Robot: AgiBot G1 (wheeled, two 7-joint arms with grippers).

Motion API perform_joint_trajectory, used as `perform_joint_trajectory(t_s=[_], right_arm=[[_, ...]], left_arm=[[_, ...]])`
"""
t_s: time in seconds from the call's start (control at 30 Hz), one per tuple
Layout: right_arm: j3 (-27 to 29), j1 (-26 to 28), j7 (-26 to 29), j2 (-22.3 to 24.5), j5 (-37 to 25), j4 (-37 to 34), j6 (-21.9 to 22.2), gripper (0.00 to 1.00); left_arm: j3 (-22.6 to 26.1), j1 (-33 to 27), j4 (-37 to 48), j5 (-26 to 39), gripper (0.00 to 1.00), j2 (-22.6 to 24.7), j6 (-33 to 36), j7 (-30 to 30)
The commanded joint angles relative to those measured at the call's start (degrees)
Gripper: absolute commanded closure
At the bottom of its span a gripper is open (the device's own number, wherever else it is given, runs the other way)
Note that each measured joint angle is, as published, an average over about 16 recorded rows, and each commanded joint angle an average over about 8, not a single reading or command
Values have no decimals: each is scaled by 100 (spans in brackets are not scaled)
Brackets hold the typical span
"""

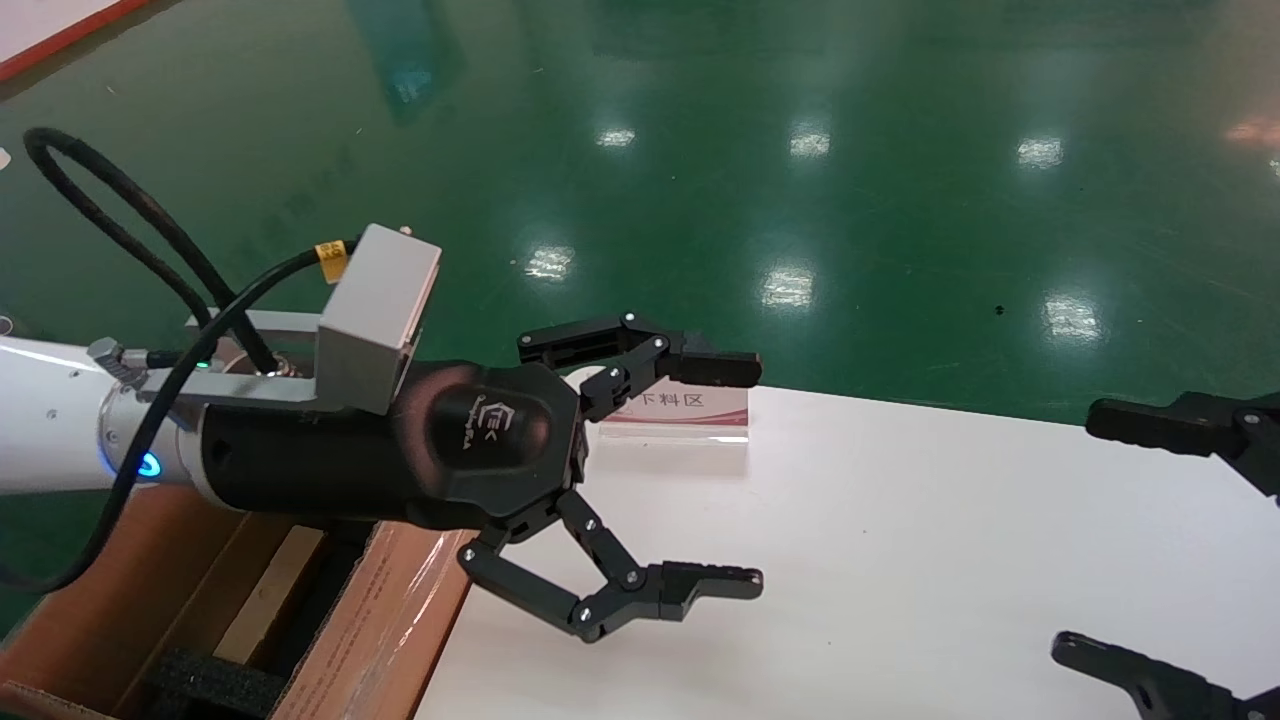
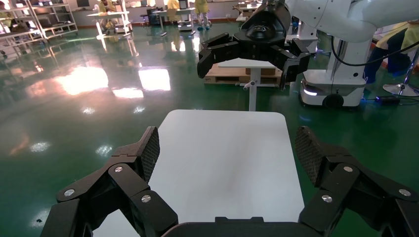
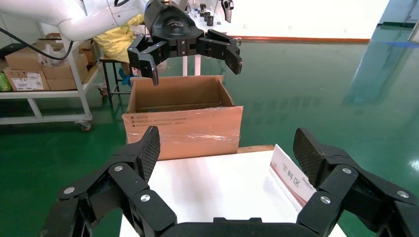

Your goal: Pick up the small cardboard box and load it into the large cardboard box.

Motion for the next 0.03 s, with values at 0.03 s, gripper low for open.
perform_joint_trajectory(t_s=[0.03], right_arm=[[0,0,0,0,0,0,0,0]], left_arm=[[0,0,0,0,0,0,0,0]])
